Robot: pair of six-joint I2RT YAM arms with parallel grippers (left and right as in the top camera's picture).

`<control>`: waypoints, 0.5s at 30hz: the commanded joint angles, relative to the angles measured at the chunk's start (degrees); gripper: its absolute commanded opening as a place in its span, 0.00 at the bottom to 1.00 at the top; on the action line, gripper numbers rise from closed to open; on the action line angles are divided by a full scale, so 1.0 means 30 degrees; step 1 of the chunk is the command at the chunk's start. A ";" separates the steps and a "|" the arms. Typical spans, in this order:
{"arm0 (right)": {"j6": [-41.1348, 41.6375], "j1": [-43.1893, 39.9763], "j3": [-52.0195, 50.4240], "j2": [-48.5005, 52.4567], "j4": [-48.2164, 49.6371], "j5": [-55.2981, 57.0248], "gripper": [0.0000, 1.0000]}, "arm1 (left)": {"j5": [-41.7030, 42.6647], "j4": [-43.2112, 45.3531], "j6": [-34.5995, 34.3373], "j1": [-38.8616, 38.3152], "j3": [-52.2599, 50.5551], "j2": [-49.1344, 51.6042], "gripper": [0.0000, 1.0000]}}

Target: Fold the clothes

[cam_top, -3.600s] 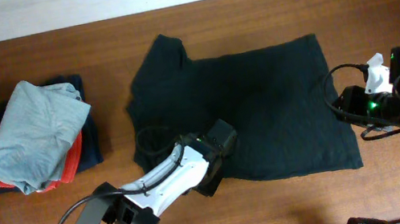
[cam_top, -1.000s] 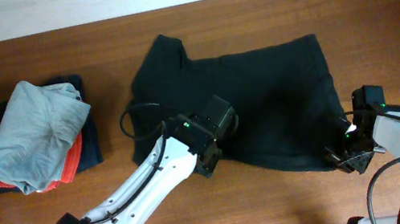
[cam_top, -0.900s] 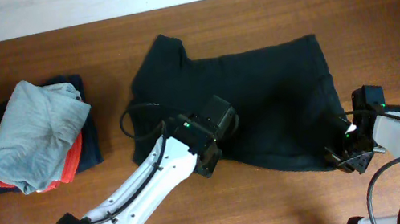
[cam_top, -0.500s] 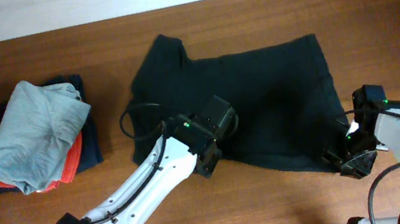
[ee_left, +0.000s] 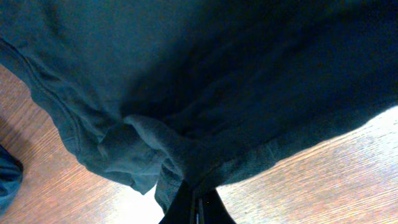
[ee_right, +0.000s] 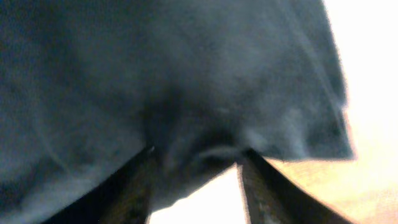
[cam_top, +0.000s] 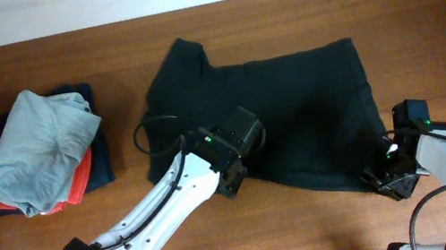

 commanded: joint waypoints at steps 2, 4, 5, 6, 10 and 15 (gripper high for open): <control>0.0386 0.0073 -0.0466 0.0087 0.0372 0.0299 0.17 | -0.0284 -0.0058 0.0182 0.0066 0.0160 -0.0197 0.01; 0.0364 0.0073 -0.0372 0.0073 0.0087 0.0678 0.08 | -0.0335 -0.0124 0.0182 0.0066 0.0160 -0.0197 0.01; 0.0168 0.0073 -0.0284 0.0058 -0.0138 0.0794 0.04 | -0.0342 -0.0160 0.0182 0.0066 0.0160 -0.0197 0.01; -0.0066 0.0080 -0.0168 0.0051 -0.0415 0.0867 0.04 | -0.0342 -0.0175 0.0182 0.0066 0.0160 -0.0197 0.01; -0.0597 0.0080 0.0466 0.0022 -0.1719 0.1202 0.04 | -0.0342 -0.0248 0.0182 0.0066 0.0160 -0.0197 0.01; -0.1756 0.0080 0.1712 -0.0729 -0.3140 0.1224 0.04 | -0.0350 -0.0648 0.0182 0.0066 0.0160 -0.0204 0.01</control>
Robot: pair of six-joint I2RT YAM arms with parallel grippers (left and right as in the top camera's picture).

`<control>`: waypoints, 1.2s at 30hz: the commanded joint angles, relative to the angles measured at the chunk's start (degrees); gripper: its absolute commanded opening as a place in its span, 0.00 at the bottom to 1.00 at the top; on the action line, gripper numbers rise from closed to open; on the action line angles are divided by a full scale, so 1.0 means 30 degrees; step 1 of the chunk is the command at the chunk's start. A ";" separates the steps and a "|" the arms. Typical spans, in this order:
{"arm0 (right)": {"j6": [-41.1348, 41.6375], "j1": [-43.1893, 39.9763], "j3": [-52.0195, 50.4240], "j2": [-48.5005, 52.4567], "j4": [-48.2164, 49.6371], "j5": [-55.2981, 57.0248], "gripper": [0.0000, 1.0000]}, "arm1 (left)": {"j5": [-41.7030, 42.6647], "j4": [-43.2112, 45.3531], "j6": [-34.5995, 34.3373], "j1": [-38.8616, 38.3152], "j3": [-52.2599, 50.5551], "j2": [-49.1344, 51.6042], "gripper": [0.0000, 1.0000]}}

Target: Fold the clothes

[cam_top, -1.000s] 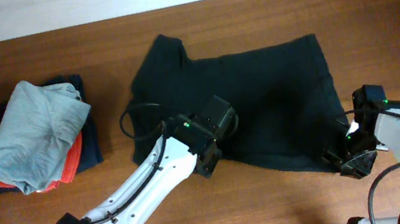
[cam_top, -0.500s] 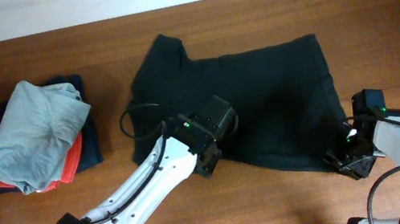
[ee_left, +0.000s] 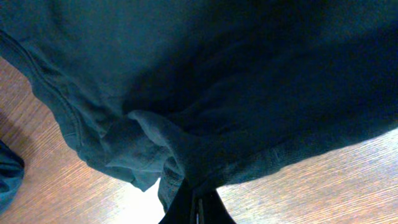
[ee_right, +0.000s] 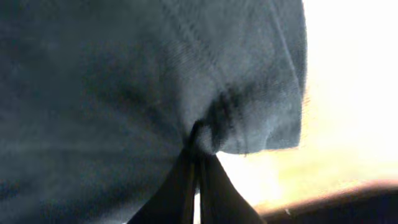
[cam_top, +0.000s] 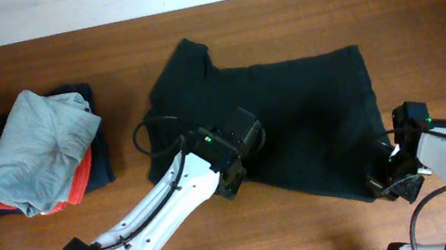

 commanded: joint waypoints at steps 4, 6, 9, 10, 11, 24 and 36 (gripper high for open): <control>-0.1486 0.0087 0.2477 -0.1406 -0.2135 0.1348 0.04 | -0.0386 -0.0867 0.0182 0.0066 0.0160 -0.0204 0.01; -0.1486 0.0087 0.3271 -0.1515 -0.2710 0.1770 0.04 | -0.0816 -0.0933 0.0175 0.0066 0.0160 -0.0204 0.01; -0.1501 0.0087 0.4357 -0.1508 -0.3031 0.1923 0.04 | -0.1443 -0.0940 0.0175 0.0066 0.0160 -0.0204 0.01; -0.1501 0.0087 0.4677 -0.1508 -0.3031 0.1931 0.04 | -0.1545 -0.0940 0.0182 0.0066 0.0160 -0.0204 0.01; -0.1494 0.0087 0.4903 -0.1508 -0.3016 0.1923 0.04 | -0.1690 -0.0940 0.0189 0.0066 0.0160 -0.0204 0.01; -0.1508 0.0109 0.5413 -0.0984 -0.1727 0.0415 0.04 | -0.3213 -0.0510 0.0175 0.0066 0.0160 -0.0204 0.01; -0.3570 0.0117 0.5413 -0.0321 -0.0219 -0.1581 0.05 | -0.4634 -0.0823 0.0175 0.0481 0.0160 -0.0204 0.01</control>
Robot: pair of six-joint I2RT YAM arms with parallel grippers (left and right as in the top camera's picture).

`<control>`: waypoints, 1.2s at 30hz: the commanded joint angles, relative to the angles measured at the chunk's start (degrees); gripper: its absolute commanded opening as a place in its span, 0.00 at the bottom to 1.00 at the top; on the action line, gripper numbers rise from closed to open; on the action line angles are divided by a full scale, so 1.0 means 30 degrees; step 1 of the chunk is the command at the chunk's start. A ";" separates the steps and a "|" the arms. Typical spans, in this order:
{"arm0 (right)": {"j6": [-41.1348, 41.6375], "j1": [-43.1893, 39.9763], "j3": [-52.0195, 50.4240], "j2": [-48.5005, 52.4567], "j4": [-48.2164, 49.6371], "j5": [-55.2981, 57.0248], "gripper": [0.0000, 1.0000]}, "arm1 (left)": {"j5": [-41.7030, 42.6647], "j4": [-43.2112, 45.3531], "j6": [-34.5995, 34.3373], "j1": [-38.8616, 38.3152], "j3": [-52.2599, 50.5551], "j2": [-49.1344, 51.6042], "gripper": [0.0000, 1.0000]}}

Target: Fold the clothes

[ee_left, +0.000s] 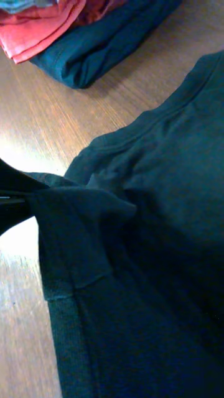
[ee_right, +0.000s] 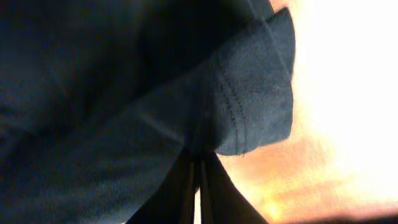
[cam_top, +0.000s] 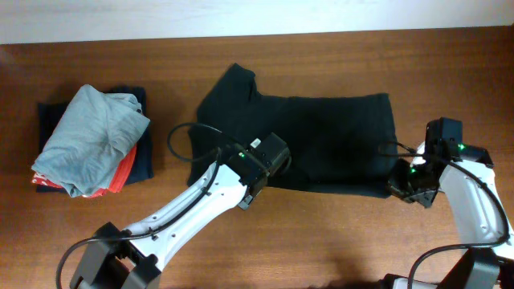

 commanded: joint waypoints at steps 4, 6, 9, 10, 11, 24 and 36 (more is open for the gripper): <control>-0.0816 0.0117 0.0342 0.0248 0.2208 -0.1668 0.08 | -0.0882 0.0954 0.0408 0.0874 0.0160 -0.0197 0.01; -0.0816 0.0117 0.0342 0.0401 0.2550 -0.1916 0.09 | -0.0415 0.1515 0.1319 0.0925 0.0160 -0.0197 0.01; -0.0823 0.0109 0.0342 0.0801 0.2827 -0.1938 0.10 | -0.0248 0.2310 0.1858 0.0925 0.0160 -0.0197 0.02; -0.0823 0.0117 0.0342 0.0918 0.2922 -0.1945 0.10 | -0.0240 0.2448 0.2040 0.0925 0.0160 -0.0197 0.02; -0.0823 0.0117 0.0342 0.1078 0.3060 -0.1945 0.10 | -0.0248 0.2637 0.2266 0.0925 0.0160 -0.0197 0.03; -0.0750 0.0117 0.0342 0.2404 0.5107 -0.2004 0.10 | 0.0393 0.4313 0.3759 0.1020 -0.0153 0.0138 0.08; -0.0605 0.0117 0.0342 0.2404 0.6710 -0.2018 0.09 | 0.0969 0.4699 0.3752 0.2091 -0.0153 0.1698 0.05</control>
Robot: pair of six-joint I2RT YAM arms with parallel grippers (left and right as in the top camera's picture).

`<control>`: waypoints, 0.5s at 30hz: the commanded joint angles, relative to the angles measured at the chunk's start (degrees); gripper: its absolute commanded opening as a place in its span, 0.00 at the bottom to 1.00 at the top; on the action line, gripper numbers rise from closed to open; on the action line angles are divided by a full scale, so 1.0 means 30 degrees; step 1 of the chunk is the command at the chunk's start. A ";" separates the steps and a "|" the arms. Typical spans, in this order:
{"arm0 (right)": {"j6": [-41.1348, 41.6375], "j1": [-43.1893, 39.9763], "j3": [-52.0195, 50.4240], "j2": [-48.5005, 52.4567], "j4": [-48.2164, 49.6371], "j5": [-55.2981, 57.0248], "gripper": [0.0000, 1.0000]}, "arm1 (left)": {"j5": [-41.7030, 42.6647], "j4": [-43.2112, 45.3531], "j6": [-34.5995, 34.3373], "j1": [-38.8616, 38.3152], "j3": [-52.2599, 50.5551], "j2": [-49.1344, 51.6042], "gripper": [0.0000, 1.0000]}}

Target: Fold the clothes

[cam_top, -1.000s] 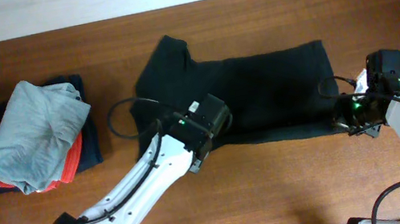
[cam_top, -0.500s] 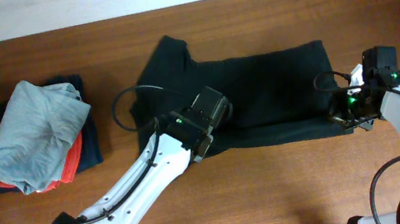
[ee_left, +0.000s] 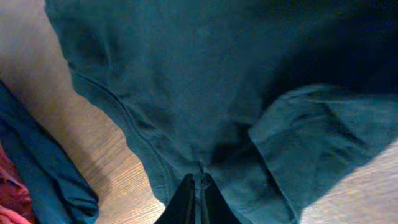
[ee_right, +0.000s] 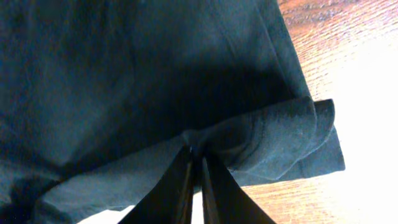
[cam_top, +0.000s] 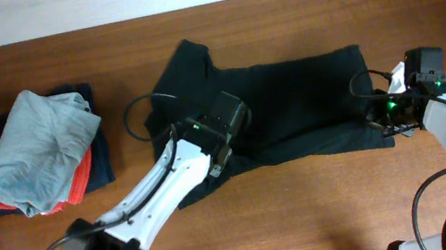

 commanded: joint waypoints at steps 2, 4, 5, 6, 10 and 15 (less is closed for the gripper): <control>0.0080 0.0109 0.0299 0.0102 0.0044 -0.0168 0.09 | 0.1588 0.0138 0.0364 0.0124 -0.0131 0.0211 0.05; 0.0080 0.0109 0.0299 0.0095 0.0036 -0.0175 0.09 | 0.2623 0.0131 0.0357 0.0131 -0.0138 0.0211 0.11; 0.0080 0.0109 0.0299 0.0095 0.0007 -0.0168 0.09 | 0.3257 0.0146 0.0357 0.0131 -0.0138 0.0211 0.26; 0.0080 0.0109 0.0299 0.0095 -0.0007 -0.0168 0.09 | 0.3526 0.0160 0.0357 0.0131 -0.0138 0.0211 0.34; 0.0080 0.0102 0.0299 0.0102 -0.0015 -0.0168 0.09 | 0.6594 -0.0211 0.0357 0.0226 -0.0138 0.0350 0.46; 0.0080 0.0109 0.0299 0.0095 -0.0095 -0.0168 0.09 | 0.7227 -0.1078 -0.1239 0.0729 -0.0138 0.1166 0.49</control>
